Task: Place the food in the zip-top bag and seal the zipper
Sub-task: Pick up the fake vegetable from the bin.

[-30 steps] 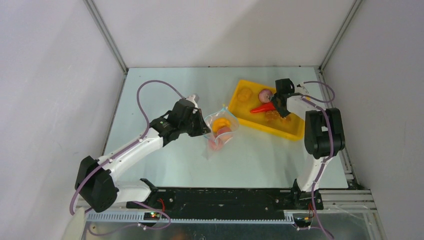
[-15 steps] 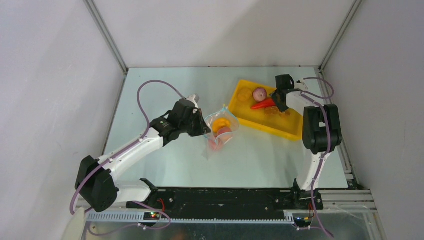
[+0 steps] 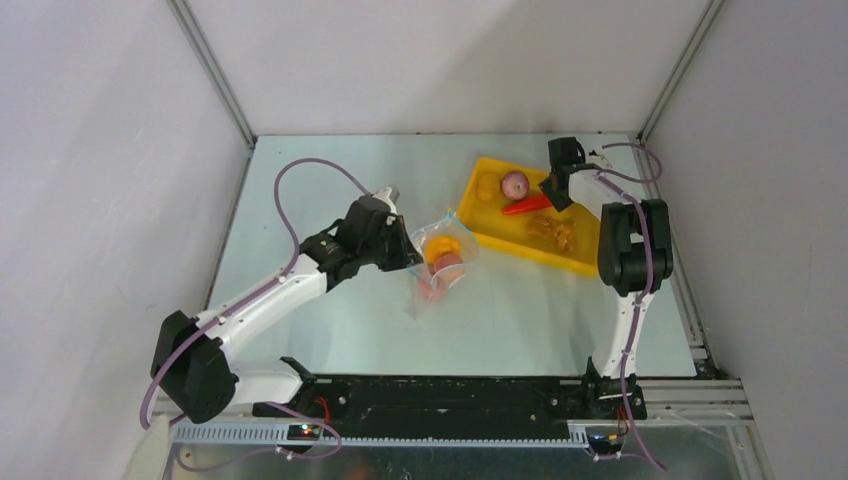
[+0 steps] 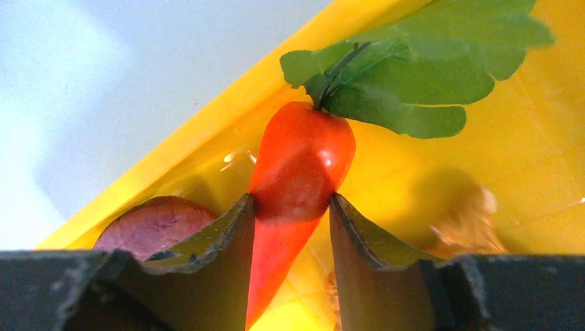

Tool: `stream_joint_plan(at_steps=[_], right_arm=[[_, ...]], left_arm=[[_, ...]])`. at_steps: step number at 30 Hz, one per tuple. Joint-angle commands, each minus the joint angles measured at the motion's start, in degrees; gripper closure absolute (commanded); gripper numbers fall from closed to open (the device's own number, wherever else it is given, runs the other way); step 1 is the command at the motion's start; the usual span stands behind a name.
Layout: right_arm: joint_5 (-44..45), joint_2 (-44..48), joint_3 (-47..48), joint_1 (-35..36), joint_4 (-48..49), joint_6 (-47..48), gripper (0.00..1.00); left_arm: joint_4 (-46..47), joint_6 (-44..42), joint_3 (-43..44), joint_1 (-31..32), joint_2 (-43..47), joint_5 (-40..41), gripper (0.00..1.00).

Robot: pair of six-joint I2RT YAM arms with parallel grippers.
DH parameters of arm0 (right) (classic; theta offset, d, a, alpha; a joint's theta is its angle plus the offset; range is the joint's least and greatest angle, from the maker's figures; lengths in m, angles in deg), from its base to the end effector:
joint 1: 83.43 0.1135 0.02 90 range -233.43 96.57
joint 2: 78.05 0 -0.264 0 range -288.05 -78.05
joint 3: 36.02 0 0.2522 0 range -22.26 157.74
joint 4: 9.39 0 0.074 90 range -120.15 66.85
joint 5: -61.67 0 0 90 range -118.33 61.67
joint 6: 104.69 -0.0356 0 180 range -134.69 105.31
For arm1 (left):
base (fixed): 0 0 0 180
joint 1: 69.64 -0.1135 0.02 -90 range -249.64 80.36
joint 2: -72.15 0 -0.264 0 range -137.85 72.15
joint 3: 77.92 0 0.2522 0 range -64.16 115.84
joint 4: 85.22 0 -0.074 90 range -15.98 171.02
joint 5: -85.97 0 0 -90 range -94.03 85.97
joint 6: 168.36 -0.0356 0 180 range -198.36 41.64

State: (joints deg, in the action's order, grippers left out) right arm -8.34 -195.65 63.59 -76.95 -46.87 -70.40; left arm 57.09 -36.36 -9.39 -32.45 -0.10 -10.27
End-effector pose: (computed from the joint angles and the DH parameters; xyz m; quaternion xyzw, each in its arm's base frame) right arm 0.4416 0.0379 0.1810 0.4385 0.8335 0.0090 0.3359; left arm 0.2153 -0.1682 0.2762 -0.0158 0.9102 -0.3001 0.2850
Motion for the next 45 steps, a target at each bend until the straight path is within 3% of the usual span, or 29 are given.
stream_joint_plan(at_steps=[1, 5, 8, 21, 34, 36, 41, 45], right_arm=[[-0.1, -2.5, 0.2, -0.5, -5.2, 1.4, 0.59], [0.2, -2.4, 0.2, -0.6, -5.2, 1.6, 0.62], [0.0, -2.6, 0.3, -0.7, -5.3, 1.6, 0.57], [-1.8, -3.1, 0.5, -0.2, -5.9, -0.6, 0.52], [0.3, -5.6, 4.1, 1.1, -8.2, -0.8, 0.39], [0.2, -5.6, 4.0, 1.2, -8.1, -0.7, 0.42], [-0.4, -3.8, 2.3, 1.0, -5.3, 0.5, 0.65], [1.7, 0.8, 0.1, 1.0, -3.8, 3.0, 0.74]], left_arm=[[1.0, -0.8, 2.6, -0.3, -0.2, -0.3, 1.0], [1.1, -0.8, 2.7, -0.3, -0.2, -0.4, 1.0], [1.0, -0.8, 2.6, -0.3, -0.1, -0.4, 1.0], [1.9, -0.1, 2.9, -0.2, 0.1, -1.0, 1.0], [1.2, 0.0, 3.6, -0.2, 0.0, -0.3, 1.0], [1.0, -0.1, 3.7, -0.2, 0.1, -0.1, 1.0], [0.6, -0.2, 3.9, -0.2, 0.1, 0.3, 1.0], [0.4, -0.2, 4.2, -0.2, 0.3, 0.4, 1.0]])
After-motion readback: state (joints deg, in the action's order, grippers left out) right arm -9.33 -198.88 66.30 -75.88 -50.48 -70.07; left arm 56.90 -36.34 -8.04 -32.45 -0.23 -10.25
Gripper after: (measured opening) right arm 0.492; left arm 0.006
